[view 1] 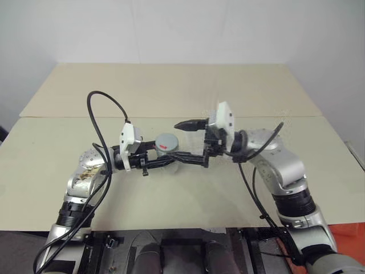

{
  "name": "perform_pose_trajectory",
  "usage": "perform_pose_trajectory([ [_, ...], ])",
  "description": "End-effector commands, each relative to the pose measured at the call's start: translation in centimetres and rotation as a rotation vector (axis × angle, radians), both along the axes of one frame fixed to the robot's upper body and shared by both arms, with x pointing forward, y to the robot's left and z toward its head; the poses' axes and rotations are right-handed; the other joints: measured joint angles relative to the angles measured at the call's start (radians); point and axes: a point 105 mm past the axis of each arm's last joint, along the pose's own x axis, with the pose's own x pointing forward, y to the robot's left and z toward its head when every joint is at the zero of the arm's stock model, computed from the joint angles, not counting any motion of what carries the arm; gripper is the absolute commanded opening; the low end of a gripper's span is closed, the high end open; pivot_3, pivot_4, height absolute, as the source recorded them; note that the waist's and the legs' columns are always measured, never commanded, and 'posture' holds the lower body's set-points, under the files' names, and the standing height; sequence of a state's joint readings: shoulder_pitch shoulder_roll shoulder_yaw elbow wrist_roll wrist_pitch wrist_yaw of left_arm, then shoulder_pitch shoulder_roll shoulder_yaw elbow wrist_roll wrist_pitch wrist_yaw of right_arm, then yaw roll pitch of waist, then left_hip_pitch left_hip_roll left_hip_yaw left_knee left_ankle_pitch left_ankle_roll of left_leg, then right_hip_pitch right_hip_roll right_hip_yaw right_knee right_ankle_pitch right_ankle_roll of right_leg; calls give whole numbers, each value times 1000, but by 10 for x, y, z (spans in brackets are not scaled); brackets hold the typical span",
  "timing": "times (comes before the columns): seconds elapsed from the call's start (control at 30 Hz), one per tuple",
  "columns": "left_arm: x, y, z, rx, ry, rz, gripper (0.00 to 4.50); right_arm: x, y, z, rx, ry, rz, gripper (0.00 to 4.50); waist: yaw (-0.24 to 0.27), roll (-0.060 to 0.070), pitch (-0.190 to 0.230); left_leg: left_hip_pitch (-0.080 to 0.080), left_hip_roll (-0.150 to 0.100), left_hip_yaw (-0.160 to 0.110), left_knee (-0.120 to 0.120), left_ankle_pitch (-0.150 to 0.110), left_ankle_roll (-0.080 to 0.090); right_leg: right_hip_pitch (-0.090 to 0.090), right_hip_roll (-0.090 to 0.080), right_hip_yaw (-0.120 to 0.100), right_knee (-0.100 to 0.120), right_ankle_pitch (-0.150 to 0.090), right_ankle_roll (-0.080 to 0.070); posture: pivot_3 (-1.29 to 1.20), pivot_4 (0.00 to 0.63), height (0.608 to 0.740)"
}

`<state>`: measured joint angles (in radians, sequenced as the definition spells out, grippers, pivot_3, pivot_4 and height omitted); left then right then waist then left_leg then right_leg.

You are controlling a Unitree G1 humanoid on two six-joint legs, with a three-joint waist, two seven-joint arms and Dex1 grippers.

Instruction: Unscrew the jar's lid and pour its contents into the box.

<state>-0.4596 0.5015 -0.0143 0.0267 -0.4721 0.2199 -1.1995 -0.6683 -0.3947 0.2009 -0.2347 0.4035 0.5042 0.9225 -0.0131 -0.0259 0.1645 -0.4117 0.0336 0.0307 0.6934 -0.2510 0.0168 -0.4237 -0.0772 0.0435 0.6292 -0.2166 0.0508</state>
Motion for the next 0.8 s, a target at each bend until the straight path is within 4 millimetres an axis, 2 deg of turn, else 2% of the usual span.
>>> perform_pose_trajectory([
  [0.03,0,-4,9,-8,-47,-7,1946,-6,8,9,15,-30,-13,4483,1,0,0,0,0,0,0,0,0,0,0,0,0,0,0,0,150,740],
  [0.2,0,-5,10,-15,-41,-19,1946,1,20,11,27,-18,-37,4483,0,0,0,0,0,0,0,0,0,0,0,0,-1,0,0,0,150,740],
  [0.33,0,-6,10,-11,-42,-23,1946,9,20,11,37,-2,-78,4483,0,0,0,0,0,0,0,0,0,0,0,0,-1,0,0,0,150,740],
  [0.6,-3,-4,10,-9,-45,-21,1946,16,0,5,24,8,-117,4483,0,0,0,-1,0,0,0,0,0,0,0,0,-1,0,0,0,150,740],
  [0.8,-3,-2,10,-9,-50,-11,1946,20,-23,6,18,8,-152,4483,0,0,0,-1,0,0,0,0,0,0,0,0,-1,0,0,0,150,740],
])
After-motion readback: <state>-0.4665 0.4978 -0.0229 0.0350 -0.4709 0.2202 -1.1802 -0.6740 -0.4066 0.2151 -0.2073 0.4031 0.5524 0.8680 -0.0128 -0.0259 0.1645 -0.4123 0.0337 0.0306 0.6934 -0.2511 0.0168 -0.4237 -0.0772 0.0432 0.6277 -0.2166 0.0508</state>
